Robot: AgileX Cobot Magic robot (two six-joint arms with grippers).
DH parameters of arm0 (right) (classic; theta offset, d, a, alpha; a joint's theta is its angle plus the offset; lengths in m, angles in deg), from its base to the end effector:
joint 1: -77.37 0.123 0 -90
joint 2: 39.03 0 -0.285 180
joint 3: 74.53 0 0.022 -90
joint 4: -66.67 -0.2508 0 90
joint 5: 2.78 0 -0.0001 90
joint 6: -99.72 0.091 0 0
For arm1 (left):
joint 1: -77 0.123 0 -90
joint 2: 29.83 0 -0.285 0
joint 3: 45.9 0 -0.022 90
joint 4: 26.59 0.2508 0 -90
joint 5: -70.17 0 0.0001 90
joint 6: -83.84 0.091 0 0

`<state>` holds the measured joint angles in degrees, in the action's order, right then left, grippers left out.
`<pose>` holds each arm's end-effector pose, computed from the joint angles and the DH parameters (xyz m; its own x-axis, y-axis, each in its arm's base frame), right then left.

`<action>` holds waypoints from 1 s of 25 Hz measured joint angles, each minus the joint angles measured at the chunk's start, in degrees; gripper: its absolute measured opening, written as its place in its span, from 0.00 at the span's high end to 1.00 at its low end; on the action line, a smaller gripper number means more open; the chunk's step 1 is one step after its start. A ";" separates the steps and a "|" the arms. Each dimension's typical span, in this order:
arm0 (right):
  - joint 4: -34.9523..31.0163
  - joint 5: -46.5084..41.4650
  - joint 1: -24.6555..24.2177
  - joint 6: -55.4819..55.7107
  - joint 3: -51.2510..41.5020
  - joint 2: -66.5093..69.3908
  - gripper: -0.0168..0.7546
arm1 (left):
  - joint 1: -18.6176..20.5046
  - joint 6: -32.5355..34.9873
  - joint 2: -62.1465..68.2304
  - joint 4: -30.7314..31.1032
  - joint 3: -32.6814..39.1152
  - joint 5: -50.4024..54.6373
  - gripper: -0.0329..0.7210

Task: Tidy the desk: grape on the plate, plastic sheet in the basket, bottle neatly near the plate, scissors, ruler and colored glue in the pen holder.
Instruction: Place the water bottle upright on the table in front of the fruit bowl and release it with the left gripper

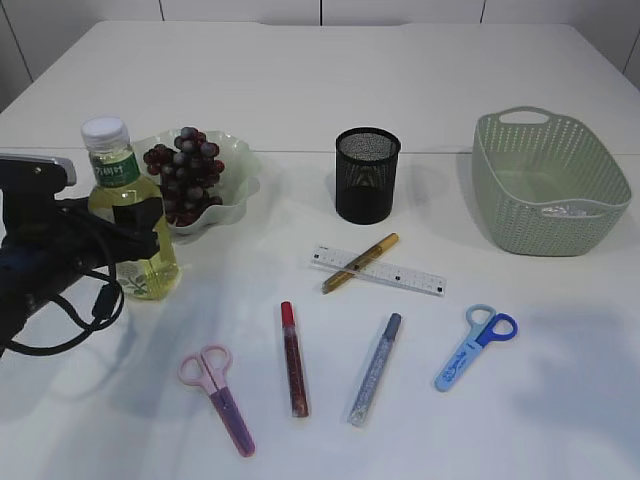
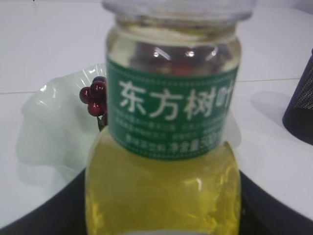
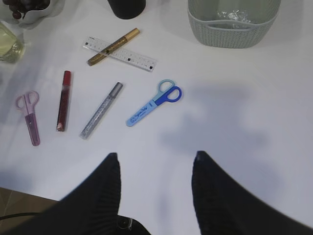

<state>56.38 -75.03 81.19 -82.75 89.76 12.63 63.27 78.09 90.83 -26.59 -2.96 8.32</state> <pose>0.1033 0.0224 0.3952 -0.7591 -0.0387 -0.6498 -0.1670 0.9764 0.1370 0.3170 -0.0775 0.1151 -0.2206 -0.0492 -0.9741 0.2163 0.9714 -0.0981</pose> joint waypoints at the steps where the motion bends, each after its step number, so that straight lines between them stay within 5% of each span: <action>1: 0.00 0.00 0.00 0.00 0.00 0.00 0.48 | 0.00 0.00 0.47 0.00 -0.14 -0.45 0.38; 15: 0.00 0.00 0.00 0.00 0.00 0.00 0.48 | 0.00 0.11 1.42 0.00 -0.37 -2.01 0.37; 25: 0.00 0.00 0.00 0.00 0.00 0.00 0.48 | 0.00 0.11 1.42 -0.40 -0.37 -2.11 0.25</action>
<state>56.38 -75.03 81.19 -82.75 89.76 12.63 63.27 78.20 92.26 -26.99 -3.34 6.20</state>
